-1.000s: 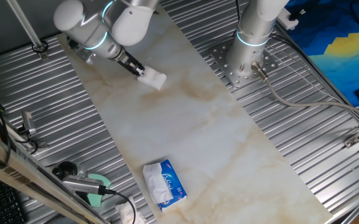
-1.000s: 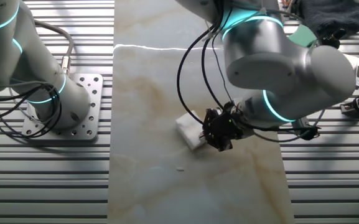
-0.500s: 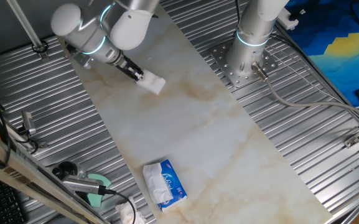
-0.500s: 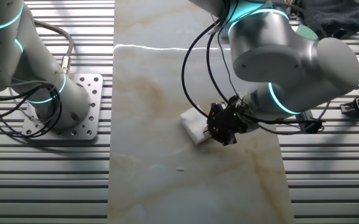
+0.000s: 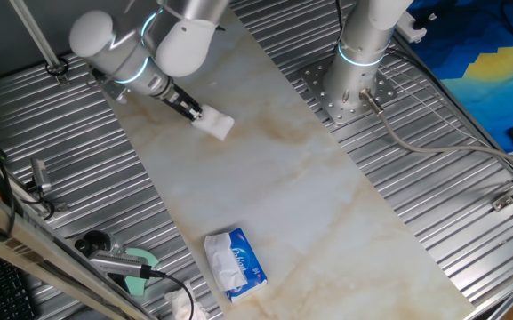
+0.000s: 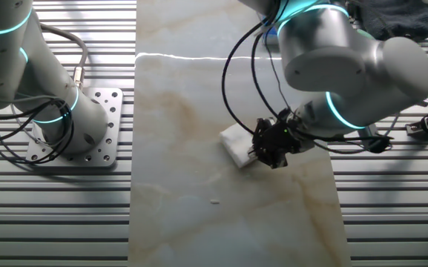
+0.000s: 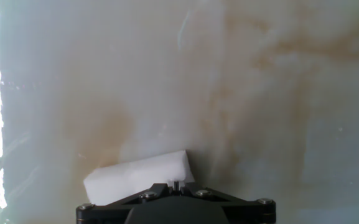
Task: Clean the tabletop with a sponge
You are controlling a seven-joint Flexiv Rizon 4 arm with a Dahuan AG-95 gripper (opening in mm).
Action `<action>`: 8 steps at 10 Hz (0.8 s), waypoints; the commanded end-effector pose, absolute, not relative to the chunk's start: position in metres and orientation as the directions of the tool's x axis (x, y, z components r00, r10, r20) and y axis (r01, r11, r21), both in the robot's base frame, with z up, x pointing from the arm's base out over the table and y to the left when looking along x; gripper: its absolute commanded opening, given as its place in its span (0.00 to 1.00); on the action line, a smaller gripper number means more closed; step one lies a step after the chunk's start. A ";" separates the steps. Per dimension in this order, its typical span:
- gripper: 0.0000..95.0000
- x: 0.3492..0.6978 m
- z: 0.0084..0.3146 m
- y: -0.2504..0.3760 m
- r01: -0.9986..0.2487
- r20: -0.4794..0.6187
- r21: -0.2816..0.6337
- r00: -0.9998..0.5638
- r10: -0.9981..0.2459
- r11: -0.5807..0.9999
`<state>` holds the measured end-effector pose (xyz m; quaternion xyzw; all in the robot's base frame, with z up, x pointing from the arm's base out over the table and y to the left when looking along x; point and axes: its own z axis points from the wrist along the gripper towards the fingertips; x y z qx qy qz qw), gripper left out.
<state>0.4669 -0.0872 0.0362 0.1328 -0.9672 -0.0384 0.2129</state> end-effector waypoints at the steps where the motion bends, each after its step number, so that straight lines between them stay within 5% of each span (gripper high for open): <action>1: 0.00 0.476 0.039 -0.088 -0.244 0.402 0.133 -0.873 -0.277 0.961; 8: 0.00 0.492 0.043 -0.086 -0.249 0.360 0.100 -0.893 -0.268 0.963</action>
